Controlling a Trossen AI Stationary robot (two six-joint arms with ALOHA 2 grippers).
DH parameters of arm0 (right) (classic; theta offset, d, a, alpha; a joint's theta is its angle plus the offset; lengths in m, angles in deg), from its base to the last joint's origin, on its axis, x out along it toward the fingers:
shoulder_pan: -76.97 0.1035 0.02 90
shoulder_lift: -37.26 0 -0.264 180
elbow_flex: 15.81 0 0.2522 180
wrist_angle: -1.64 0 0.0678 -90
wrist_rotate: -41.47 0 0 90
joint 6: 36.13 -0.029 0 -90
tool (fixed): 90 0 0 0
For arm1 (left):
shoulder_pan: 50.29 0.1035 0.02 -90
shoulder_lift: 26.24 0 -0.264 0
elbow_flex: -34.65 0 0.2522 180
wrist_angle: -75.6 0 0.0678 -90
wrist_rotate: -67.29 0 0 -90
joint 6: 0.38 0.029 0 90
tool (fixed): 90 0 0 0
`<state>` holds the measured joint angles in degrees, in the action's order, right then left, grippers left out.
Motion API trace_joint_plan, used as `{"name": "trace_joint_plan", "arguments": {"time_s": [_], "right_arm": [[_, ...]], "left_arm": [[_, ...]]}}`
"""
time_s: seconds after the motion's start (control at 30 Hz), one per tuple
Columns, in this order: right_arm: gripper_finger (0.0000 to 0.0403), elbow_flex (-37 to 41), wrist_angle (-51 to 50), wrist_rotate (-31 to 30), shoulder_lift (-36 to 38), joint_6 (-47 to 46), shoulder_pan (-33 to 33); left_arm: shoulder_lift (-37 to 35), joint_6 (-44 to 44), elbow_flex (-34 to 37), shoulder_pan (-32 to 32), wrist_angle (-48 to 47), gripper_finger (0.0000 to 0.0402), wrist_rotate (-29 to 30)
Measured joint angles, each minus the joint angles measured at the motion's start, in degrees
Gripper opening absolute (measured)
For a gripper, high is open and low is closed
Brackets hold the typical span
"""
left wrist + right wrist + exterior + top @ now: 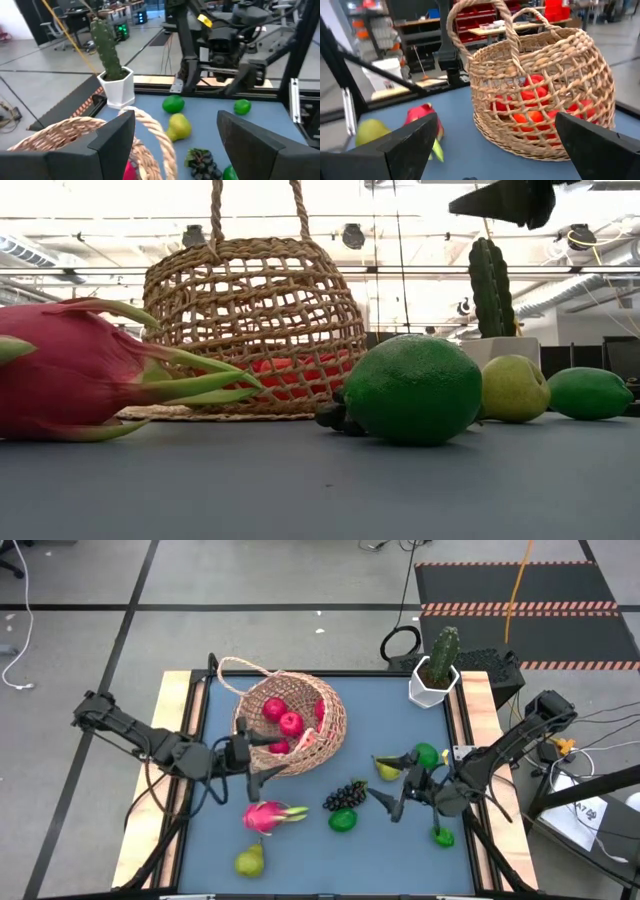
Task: Build produce basket
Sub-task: Put the green pear into the basket
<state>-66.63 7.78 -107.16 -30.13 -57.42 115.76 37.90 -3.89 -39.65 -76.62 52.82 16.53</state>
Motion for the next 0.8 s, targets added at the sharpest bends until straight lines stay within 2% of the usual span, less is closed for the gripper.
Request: {"name": "trace_joint_plan", "arguments": {"time_s": [0.17,0.33,0.5,0.8], "right_arm": [[0.0393,-1.0,-0.1,1.1,0.1,-3.6,-4.1],[0.0391,-4.4,-5.2,10.8,0.1,-5.3,-11.0],[0.039,-11.7,-21.9,24.9,0.1,-9.1,-19.3],[0.039,-25.6,-52.2,37.9,-2.5,-12.5,-31.1]], "left_arm": [[0.0,-1.5,0.0,-1.8,-2.2,0.0278,0.0],[0.0,-2.9,0.0,-3.1,-2.8,0.0278,0.2],[0.0,-4.2,0.0,-3.5,-2.8,0.0278,1.6],[0.0,-4.0,0.0,-3.4,-4.6,0.0278,2.0]]}}
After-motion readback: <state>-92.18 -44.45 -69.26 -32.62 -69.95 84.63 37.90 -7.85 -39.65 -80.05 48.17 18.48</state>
